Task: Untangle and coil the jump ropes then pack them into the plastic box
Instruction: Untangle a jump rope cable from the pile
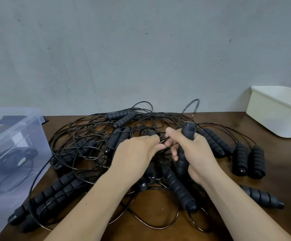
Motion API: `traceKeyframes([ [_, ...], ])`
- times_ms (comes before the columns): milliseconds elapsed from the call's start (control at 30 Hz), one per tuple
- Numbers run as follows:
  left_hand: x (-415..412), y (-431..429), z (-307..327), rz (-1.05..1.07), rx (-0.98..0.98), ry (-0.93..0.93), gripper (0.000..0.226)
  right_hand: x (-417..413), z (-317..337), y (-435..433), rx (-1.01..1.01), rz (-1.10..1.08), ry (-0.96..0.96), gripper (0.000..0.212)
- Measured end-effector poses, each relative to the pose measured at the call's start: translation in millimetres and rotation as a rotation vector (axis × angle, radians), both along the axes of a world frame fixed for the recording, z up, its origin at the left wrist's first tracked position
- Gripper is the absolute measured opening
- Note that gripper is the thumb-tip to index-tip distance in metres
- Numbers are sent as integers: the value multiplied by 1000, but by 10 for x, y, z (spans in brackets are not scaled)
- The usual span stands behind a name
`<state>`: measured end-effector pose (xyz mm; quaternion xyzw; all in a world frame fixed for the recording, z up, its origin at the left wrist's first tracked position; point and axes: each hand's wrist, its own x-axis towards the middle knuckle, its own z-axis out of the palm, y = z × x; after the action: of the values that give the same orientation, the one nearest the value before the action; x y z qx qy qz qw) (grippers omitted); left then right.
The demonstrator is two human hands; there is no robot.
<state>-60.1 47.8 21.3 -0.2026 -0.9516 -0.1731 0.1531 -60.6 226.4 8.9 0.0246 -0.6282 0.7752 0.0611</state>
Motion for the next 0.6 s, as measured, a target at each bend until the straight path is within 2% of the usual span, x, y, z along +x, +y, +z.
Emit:
traceKeyframes([
  [33, 13, 20, 5, -36, 32, -71, 27, 12, -20, -22, 62, 37, 5, 36],
  [133, -3, 2, -58, -87, 81, -36, 20, 20, -40, -28, 179, 31, 56, 25],
  [200, -1, -35, -111, -81, 132, -109, 8, 10, -38, -10, 227, 8, 95, 20],
  [300, 11, -34, -150, -76, 309, -195, 12, -4, -55, -3, 225, -23, 96, 19],
  [400, -2, -39, -153, -54, 242, -178, 17, -10, -40, 18, 143, -66, 84, 20],
  [600, -35, -95, -14, 103, 93, 50, 19, -21, 44, 92, -39, -162, 123, 23],
])
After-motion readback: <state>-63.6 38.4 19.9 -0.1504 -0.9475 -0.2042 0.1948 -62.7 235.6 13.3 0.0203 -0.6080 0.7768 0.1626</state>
